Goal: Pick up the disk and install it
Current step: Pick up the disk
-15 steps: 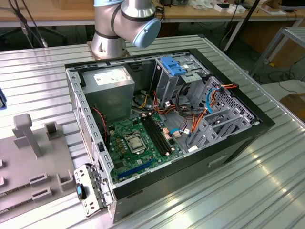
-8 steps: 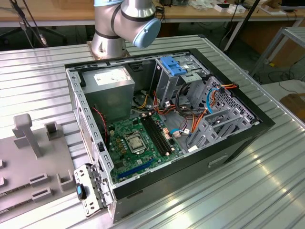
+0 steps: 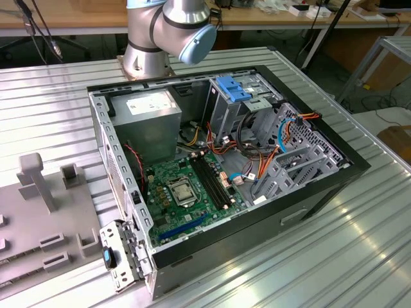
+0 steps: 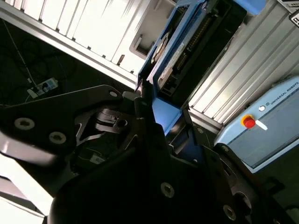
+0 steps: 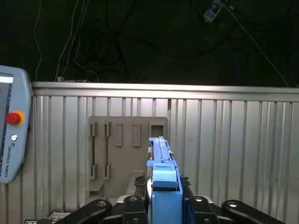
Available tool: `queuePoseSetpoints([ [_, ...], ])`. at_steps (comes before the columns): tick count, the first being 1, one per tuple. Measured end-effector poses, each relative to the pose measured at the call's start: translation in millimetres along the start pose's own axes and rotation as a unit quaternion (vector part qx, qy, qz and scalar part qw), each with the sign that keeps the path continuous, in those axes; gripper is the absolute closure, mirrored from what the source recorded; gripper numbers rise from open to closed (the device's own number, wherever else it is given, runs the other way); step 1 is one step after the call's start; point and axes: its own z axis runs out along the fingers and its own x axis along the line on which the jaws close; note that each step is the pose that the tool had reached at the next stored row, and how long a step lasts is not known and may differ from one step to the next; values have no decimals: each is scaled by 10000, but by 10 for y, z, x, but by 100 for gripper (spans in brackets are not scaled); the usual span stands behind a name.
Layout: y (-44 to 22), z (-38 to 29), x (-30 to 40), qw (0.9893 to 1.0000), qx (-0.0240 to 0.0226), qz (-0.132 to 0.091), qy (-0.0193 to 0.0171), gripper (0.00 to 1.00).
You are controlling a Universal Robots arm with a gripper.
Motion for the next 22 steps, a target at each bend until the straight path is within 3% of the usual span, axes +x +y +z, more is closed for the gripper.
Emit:
queuePoseSetpoints([
  [1, 0, -2, -1, 10000, -1, 0, 1, 63],
  [4, -5, -95, -17, 10000, -1, -1, 3, 63],
  [6, -5, -100, 5, 10000, -1, 0, 3, 63],
  [10, -2, -97, 159, 10000, 0, 0, 2, 63],
  [11, -27, -95, 181, 10000, 0, 0, 3, 63],
  [14, -185, -88, 190, 10000, -1, 0, 9, 63],
  [15, -305, -83, 193, 10000, -1, 0, 11, 63],
  [19, -659, -64, 204, 10000, -1, 0, 15, 63],
  [20, -705, -61, 222, 10000, 0, -1, 17, 63],
  [22, -721, -58, 260, 10000, -1, 0, 18, 63],
])
